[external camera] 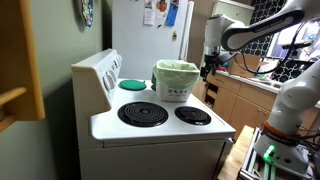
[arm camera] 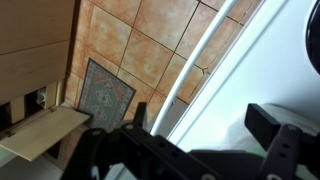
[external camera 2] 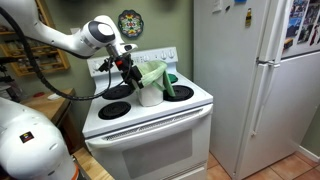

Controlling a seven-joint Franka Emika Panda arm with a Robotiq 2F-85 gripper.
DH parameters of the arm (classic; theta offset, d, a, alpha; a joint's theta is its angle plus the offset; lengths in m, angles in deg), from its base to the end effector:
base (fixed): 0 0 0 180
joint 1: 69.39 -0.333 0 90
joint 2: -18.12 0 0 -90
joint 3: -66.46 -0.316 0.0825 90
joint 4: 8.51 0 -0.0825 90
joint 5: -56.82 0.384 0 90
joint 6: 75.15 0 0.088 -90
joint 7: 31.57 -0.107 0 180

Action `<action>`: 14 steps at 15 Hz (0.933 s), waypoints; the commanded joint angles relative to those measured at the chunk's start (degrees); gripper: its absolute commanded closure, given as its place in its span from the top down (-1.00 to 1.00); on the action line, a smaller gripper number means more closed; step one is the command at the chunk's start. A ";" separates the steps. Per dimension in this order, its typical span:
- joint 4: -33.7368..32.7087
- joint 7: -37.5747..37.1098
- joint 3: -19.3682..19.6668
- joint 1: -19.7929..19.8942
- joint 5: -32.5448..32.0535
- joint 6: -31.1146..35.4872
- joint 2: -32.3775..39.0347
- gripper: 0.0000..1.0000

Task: Close the white and green bin

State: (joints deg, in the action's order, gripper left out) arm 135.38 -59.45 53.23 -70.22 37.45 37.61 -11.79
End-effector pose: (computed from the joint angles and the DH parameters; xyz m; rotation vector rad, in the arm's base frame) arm 0.3795 0.0758 0.4590 2.7201 -0.1835 0.1491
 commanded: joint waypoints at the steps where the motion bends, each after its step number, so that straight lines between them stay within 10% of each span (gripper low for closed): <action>1: -0.23 0.02 -0.06 -0.06 0.03 -0.16 -0.01 1.00; 7: 5.15 1.44 0.60 2.42 -15.53 10.93 -0.10 1.00; 13: 12.08 12.13 11.55 2.60 -13.66 35.22 -1.49 1.00; 14: 9.73 9.63 7.14 4.41 -14.90 30.23 -0.61 1.00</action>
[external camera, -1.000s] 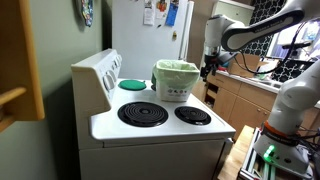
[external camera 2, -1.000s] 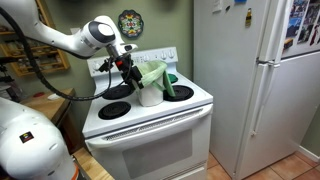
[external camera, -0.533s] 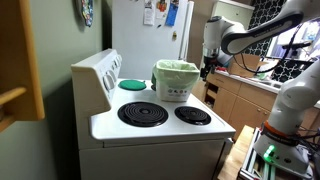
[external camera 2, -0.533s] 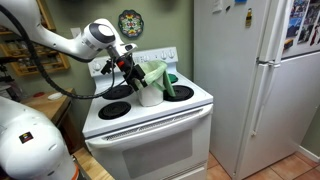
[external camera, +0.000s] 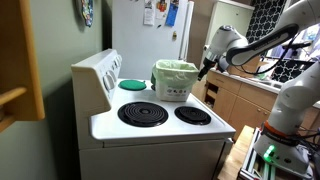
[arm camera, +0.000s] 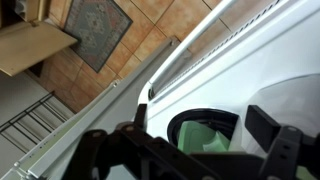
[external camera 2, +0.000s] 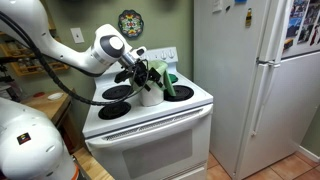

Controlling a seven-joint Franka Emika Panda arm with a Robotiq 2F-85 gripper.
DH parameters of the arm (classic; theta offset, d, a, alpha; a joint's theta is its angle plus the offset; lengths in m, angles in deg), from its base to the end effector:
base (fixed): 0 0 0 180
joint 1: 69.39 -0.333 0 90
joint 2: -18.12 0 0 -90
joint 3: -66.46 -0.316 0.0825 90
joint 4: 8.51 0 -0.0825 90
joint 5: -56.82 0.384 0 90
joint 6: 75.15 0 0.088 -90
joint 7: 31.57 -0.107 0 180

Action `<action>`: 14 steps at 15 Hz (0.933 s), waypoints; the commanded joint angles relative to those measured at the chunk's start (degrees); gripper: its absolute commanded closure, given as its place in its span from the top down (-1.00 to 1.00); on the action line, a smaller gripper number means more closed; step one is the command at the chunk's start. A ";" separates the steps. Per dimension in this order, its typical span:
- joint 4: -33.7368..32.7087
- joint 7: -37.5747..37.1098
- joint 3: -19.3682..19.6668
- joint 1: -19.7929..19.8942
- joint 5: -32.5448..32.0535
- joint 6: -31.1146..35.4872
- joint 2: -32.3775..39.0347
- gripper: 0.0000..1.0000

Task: Close the white and green bin

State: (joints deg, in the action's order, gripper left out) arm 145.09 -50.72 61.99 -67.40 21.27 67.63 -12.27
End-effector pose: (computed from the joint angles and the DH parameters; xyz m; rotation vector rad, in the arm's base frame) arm 0.3957 0.0200 0.4331 2.6572 0.1913 0.5523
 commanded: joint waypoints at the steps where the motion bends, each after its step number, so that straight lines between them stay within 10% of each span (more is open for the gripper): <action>1: 0.77 2.48 -0.39 1.93 2.25 2.98 -0.14 1.00; 14: 1.46 24.33 10.03 2.33 12.85 10.14 1.25 1.00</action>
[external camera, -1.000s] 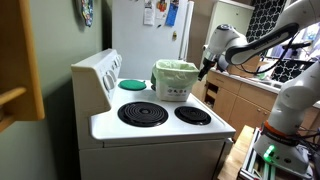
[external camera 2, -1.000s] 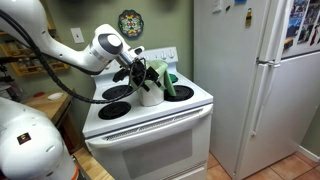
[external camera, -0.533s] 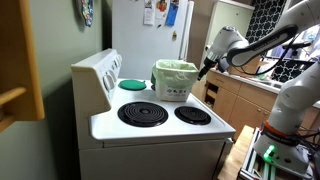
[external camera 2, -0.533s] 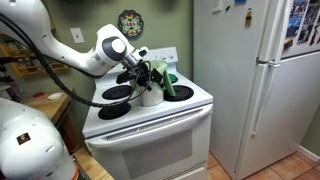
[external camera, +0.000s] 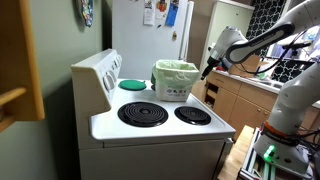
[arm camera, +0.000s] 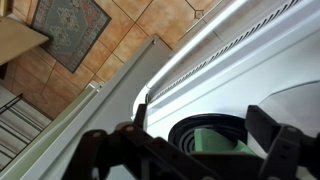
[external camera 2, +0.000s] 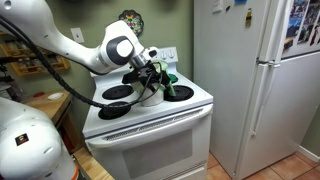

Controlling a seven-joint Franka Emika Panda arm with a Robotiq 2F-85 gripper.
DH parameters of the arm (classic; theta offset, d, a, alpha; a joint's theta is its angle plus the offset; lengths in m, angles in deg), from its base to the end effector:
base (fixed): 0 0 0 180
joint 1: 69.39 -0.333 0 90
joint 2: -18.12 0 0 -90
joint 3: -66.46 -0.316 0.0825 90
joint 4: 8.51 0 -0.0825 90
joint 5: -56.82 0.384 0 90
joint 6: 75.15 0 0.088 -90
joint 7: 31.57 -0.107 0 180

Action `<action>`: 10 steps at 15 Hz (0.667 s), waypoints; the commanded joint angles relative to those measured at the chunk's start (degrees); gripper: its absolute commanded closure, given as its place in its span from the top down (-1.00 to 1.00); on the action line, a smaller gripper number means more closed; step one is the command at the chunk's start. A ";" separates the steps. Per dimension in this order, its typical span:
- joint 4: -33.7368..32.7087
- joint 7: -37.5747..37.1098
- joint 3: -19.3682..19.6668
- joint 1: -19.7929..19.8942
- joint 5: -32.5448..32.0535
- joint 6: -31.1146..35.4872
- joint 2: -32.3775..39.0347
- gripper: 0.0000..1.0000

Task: Close the white and green bin

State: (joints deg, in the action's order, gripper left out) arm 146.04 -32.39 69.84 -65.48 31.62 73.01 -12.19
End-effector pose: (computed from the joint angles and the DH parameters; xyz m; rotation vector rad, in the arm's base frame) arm 0.3963 -0.0427 0.4359 2.7771 0.2599 0.5661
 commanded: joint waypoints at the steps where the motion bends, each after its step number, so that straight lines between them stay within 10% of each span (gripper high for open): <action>1: 0.41 7.83 2.98 0.16 3.11 7.32 1.94 1.00; 10: -0.47 17.26 6.99 -2.39 13.48 15.74 6.22 1.00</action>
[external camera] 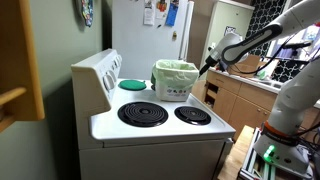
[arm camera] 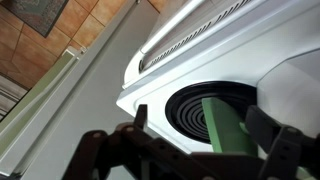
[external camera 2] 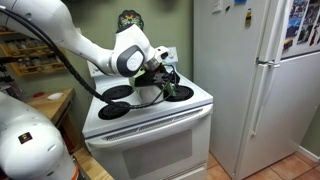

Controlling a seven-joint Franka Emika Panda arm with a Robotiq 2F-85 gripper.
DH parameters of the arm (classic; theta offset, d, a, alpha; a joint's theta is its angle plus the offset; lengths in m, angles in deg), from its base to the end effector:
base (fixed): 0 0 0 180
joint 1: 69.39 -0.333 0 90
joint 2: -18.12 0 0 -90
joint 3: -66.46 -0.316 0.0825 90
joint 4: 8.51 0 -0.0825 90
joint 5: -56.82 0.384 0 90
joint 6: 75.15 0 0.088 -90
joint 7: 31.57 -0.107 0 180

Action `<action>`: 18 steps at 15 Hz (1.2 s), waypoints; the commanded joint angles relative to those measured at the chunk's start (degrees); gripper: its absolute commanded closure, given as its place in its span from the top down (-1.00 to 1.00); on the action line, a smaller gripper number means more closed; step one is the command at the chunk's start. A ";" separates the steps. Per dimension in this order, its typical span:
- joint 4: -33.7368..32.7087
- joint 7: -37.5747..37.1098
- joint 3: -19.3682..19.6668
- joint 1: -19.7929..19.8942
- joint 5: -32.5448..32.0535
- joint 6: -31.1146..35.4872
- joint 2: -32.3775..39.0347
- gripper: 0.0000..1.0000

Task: Close the white and green bin

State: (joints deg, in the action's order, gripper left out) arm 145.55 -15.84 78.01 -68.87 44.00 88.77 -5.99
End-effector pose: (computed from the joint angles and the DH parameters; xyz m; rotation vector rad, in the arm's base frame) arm 0.4191 -0.0777 0.4286 2.8248 0.3587 0.8256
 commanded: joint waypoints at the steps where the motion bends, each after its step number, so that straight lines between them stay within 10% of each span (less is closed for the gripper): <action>1: -0.17 0.74 -1.08 0.75 1.34 0.02 0.33 1.00; 18: -6.45 20.06 15.82 -17.71 23.52 -3.13 5.74 1.00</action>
State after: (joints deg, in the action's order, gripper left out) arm 140.79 1.13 90.92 -83.34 64.32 88.56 -1.65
